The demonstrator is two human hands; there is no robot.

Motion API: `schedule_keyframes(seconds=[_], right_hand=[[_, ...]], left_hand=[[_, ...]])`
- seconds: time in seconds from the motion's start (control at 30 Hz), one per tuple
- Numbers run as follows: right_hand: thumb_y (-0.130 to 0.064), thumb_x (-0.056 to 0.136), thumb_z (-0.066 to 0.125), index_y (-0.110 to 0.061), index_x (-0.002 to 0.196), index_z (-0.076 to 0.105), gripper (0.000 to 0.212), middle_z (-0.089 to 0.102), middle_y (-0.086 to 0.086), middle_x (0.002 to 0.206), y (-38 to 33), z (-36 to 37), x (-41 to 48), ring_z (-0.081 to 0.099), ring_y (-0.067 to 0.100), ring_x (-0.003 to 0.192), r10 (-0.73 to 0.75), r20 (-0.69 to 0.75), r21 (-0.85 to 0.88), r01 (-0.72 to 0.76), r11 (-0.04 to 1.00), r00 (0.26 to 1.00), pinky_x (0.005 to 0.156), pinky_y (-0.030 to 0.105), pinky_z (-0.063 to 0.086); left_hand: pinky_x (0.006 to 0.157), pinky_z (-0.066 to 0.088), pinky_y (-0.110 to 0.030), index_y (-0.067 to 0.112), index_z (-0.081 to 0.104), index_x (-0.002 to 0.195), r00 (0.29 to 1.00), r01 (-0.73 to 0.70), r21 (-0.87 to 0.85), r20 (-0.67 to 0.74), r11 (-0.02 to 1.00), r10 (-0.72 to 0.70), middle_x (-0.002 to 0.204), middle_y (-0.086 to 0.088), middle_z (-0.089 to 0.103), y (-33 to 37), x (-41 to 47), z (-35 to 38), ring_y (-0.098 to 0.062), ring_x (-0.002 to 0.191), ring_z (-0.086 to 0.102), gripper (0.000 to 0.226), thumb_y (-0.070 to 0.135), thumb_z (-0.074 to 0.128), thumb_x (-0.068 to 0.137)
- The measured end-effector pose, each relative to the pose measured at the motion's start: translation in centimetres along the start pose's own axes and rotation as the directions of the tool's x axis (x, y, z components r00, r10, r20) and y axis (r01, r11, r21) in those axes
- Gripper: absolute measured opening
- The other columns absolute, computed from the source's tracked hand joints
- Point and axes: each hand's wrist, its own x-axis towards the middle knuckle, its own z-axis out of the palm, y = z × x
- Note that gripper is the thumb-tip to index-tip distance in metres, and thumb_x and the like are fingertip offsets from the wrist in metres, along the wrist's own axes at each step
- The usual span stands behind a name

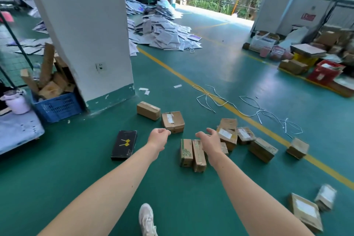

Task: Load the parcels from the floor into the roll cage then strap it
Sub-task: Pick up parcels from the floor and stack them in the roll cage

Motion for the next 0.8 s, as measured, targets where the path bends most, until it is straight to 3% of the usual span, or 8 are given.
schedule_keyframes(seconds=[0.17, 0.3, 0.47, 0.7, 0.8], right_hand=[[-0.024, 0.095, 0.061, -0.019, 0.151, 0.033, 0.063, 0.041, 0.007, 0.151, -4.7, 3.8, 8.8, 0.043, 0.026, 0.133, 0.004, -0.023, -0.014, -0.004, 1.0, 1.0, 0.107, 0.041, 0.038], [-0.025, 0.094, 0.062, -0.019, 0.15, 0.033, 0.063, 0.042, 0.008, 0.15, -9.1, 6.4, 15.6, 0.043, 0.026, 0.134, 0.0, -0.045, -0.008, 0.0, 1.0, 0.999, 0.107, 0.042, 0.037], [-0.022, 0.094, 0.061, -0.016, 0.151, 0.032, 0.065, 0.042, 0.01, 0.149, -13.0, 8.5, 22.4, 0.043, 0.027, 0.134, 0.01, -0.057, 0.003, -0.01, 1.0, 0.998, 0.104, 0.04, 0.038], [-0.023, 0.093, 0.063, -0.016, 0.151, 0.032, 0.066, 0.043, 0.01, 0.148, -16.2, 11.0, 33.2, 0.045, 0.026, 0.131, 0.05, -0.062, 0.001, -0.05, 0.999, 0.997, 0.102, 0.039, 0.039], [-0.024, 0.092, 0.063, -0.016, 0.151, 0.032, 0.067, 0.043, 0.011, 0.147, -17.1, 12.1, 39.3, 0.046, 0.026, 0.129, 0.079, -0.042, -0.017, -0.08, 0.997, 0.996, 0.099, 0.038, 0.039]], left_hand=[[0.08, 0.046, -0.032, 0.017, 0.051, 0.12, 0.999, 0.011, 0.038, 0.036, 0.999, -0.012, 0.113, -0.003, 0.054, 5.2, 10.5, 0.3, -0.024, 0.112, 0.055, 0.025, 0.025, 0.051, 0.097], [0.076, 0.044, -0.031, 0.015, 0.053, 0.124, 0.997, -0.009, 0.075, 0.077, 0.997, 0.003, 0.107, -0.003, 0.054, 10.0, 18.0, 0.4, -0.023, 0.098, 0.053, 0.028, 0.023, 0.051, 0.097], [0.082, 0.045, -0.033, 0.015, 0.046, 0.134, 0.993, 0.026, 0.098, 0.111, 0.995, -0.037, 0.124, -0.004, 0.052, 13.7, 25.7, 0.4, -0.024, 0.111, 0.054, 0.041, 0.028, 0.054, 0.096], [0.087, 0.044, -0.034, 0.012, 0.042, 0.141, 0.989, 0.064, 0.112, 0.125, 0.992, -0.078, 0.13, -0.006, 0.05, 17.2, 36.5, 1.8, -0.025, 0.116, 0.052, 0.052, 0.027, 0.058, 0.094], [0.096, 0.045, -0.038, 0.012, 0.039, 0.143, 0.987, 0.093, 0.125, 0.118, 0.988, -0.108, 0.136, -0.007, 0.049, 18.5, 42.4, 3.1, -0.025, 0.119, 0.05, 0.056, 0.028, 0.058, 0.093]])
